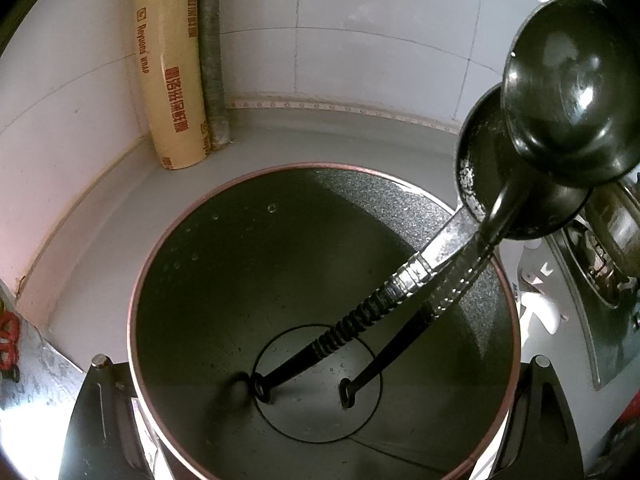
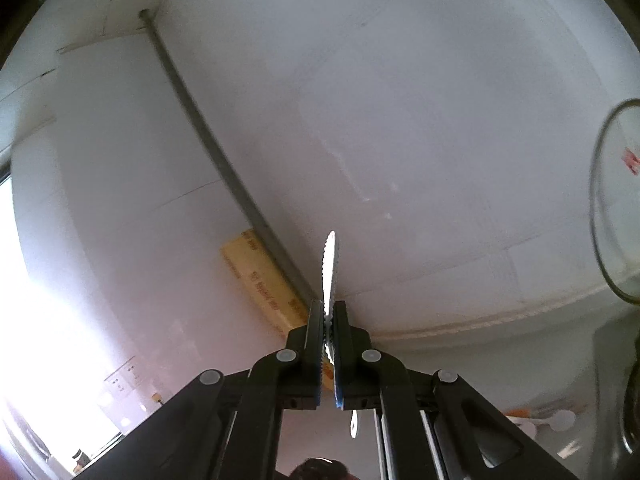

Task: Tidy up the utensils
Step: 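Lift the white rice paddle with the right tool toward the red holder, then lower the white rice paddle handle-first into the red holder with the right tool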

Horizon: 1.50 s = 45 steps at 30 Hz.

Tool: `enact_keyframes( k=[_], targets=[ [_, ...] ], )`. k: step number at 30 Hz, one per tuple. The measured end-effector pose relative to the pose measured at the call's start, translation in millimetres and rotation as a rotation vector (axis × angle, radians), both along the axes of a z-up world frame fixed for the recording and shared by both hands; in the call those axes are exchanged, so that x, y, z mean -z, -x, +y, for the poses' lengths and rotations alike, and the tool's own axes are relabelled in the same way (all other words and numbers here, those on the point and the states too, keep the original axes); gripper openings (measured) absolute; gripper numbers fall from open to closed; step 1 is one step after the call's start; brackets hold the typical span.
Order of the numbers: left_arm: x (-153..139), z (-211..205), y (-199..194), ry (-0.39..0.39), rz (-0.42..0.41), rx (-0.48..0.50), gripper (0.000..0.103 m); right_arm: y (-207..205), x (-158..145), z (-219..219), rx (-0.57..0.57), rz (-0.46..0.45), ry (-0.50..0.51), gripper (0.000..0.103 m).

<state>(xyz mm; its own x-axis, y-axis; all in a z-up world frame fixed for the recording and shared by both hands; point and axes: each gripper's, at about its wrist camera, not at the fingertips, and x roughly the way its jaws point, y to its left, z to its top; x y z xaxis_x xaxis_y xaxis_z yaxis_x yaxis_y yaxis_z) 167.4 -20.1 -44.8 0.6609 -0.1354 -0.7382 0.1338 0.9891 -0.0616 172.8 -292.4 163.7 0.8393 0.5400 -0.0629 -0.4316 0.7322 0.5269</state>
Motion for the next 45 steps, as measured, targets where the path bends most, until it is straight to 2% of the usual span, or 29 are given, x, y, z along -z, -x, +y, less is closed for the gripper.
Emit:
enact_keyframes(
  k=[13,25,31,41,45],
  targets=[
    [-1.1,-0.8,-0.9,-0.003,0.003,0.004,0.09,3.6,-16.8,54.4,-0.135,-0.037,0.05,0.004],
    [-1.9,5.5,2.7,0.027,-0.008,-0.001,0.09,-6.8,-5.4,92.6,-0.208,-0.008,0.114,0.004],
    [-2.8,5.2,4.8,0.02,-0.009,0.004,0.09,-16.2,14.8,110.4,-0.228,0.04,0.185,0.004],
    [-3.9,3.3,4.4,0.013,-0.008,0.006,0.09,-22.8,78.6,133.9,-0.268,0.183,0.321,0.004],
    [-2.9,2.8,5.6,0.004,-0.009,0.007,0.09,-19.0,88.2,138.6,-0.275,0.213,0.366,0.008]
  ],
)
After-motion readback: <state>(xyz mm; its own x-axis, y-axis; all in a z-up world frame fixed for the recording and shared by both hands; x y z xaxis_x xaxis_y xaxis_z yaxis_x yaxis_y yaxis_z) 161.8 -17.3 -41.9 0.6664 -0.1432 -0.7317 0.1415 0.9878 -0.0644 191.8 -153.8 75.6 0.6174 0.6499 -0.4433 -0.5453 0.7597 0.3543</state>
